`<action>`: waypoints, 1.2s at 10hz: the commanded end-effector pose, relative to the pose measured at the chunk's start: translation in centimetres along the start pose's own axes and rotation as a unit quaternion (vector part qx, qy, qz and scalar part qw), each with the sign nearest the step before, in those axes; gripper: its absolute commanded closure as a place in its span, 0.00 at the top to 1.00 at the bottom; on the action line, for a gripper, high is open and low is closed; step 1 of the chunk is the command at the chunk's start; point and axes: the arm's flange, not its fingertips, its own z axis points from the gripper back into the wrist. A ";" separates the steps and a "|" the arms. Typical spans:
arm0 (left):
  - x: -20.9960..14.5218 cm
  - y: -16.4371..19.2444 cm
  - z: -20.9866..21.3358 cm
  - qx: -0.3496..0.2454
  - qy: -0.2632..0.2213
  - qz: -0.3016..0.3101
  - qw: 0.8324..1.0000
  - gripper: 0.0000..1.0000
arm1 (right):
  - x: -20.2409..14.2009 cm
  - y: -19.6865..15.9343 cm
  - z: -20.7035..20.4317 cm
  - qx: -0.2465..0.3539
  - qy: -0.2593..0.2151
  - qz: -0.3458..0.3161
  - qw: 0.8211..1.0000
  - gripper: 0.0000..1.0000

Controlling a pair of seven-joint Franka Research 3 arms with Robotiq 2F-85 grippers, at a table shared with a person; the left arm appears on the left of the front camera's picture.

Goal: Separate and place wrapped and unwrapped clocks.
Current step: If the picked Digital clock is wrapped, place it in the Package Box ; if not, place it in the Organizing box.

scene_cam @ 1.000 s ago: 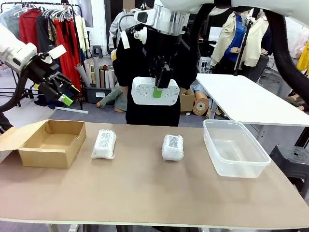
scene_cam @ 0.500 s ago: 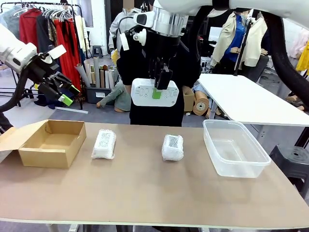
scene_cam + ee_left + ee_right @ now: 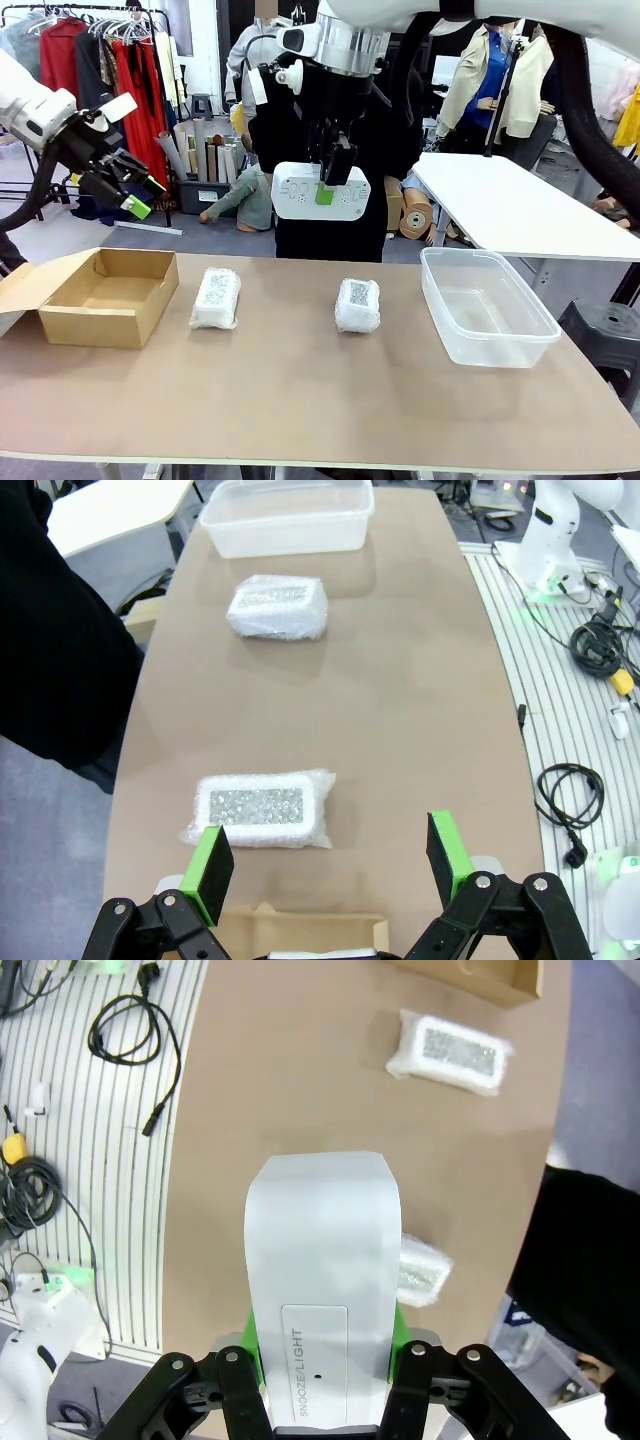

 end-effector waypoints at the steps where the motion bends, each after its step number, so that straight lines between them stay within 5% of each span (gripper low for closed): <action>1: 0.1 0.0 0.1 0.003 -0.001 0.000 1.000 1.00 | 0.0 0.1 0.4 -0.003 -0.001 0.001 1.000 0.00; 7: 0.1 0.0 0.1 0.003 -0.001 0.000 1.000 1.00 | -1.5 1.5 0.6 0.029 -0.014 -0.049 0.998 0.00; 12: 0.1 0.0 0.1 0.003 -0.001 0.000 1.000 1.00 | -7.4 5.7 2.9 0.048 0.021 -0.110 0.993 0.00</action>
